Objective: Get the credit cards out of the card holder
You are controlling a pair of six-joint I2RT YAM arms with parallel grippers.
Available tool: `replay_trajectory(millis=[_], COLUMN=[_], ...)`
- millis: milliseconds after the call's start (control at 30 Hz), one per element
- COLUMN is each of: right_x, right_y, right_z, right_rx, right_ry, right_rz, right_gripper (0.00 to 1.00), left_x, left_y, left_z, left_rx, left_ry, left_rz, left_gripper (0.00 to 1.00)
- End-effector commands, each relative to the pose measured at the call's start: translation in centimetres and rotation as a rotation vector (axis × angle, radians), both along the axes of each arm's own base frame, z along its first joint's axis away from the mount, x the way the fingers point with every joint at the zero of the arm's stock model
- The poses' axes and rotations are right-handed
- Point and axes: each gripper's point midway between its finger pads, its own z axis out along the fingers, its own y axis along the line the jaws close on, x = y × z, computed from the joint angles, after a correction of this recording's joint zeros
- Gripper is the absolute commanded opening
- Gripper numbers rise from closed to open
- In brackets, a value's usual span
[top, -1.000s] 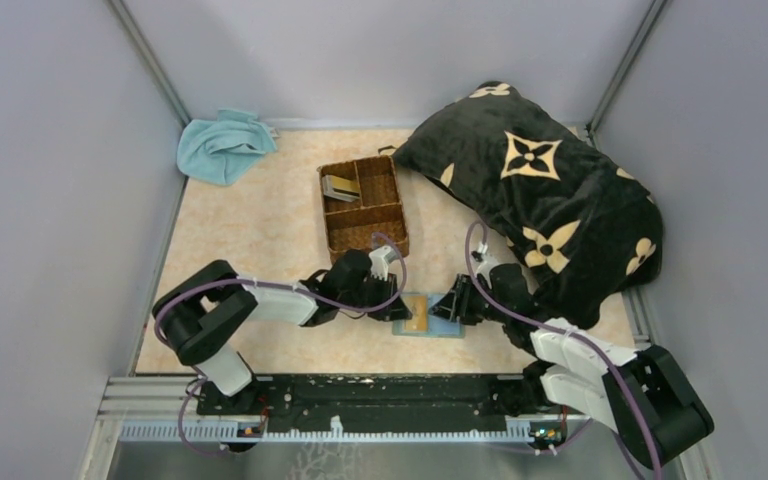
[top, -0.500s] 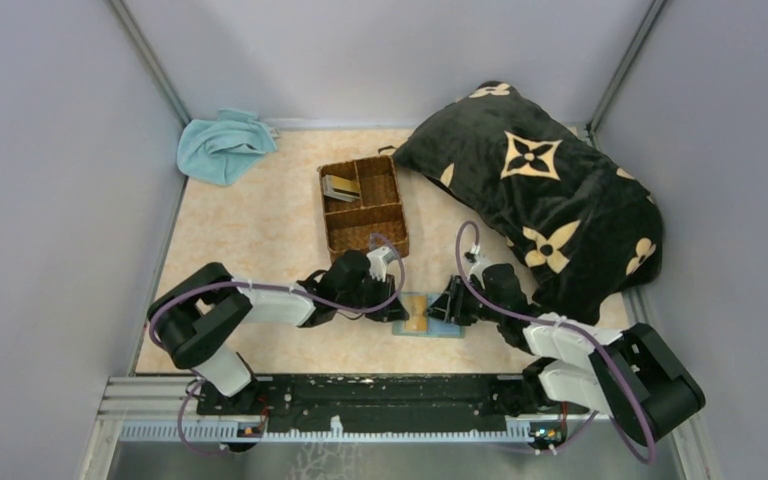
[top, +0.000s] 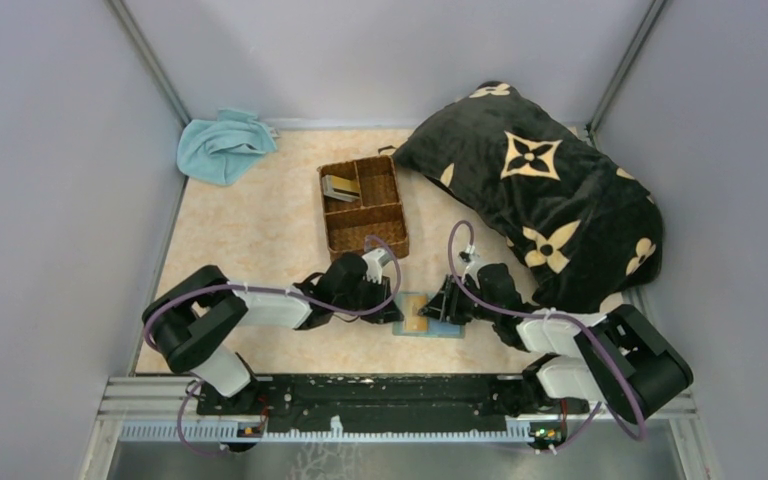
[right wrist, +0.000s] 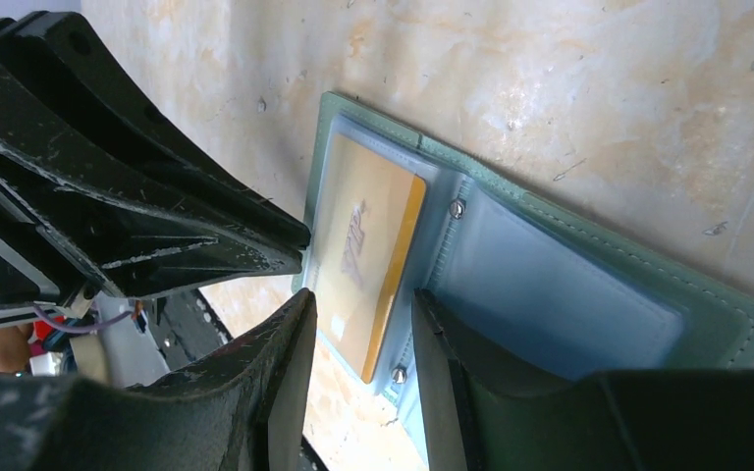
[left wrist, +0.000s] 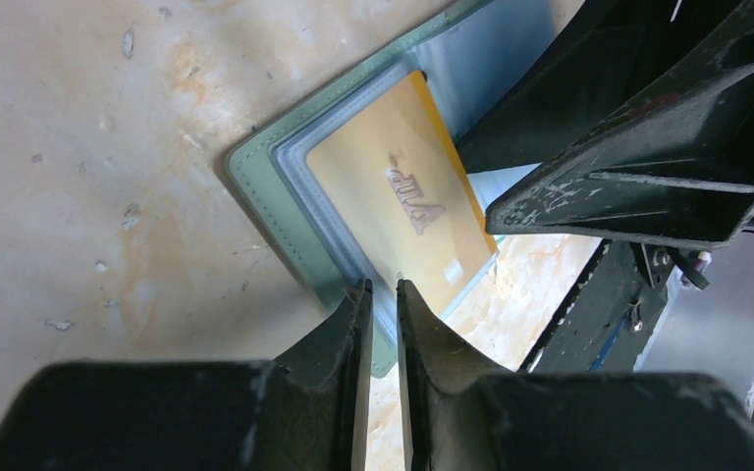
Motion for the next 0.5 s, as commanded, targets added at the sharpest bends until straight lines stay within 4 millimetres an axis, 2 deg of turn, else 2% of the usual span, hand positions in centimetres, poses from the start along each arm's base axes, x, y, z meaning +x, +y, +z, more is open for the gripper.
replay_trajectory(millis=[0,200,467], right_x=[0.9,0.7,0.7], right_y=[1.3,1.9,2.0], right_z=[1.7,2.3,3.7], right_rx=[0.054,0.101,0.125], right_ry=[-0.053,-0.049,-0.067], right_rz=[0.022,0.041,0.043], right_gripper=[0.41,0.41,0.41], left_x=[-0.3,-0.5,-0.5], left_y=[1.0,1.5,1.2], left_z=[-1.2,-1.9,-2.5], left_rx=[0.031,0.042,0.043], left_ry=[0.005,0.014,0.026], left_rz=[0.011,0.021,0.013], left_gripper=[0.21,0.2,0.2])
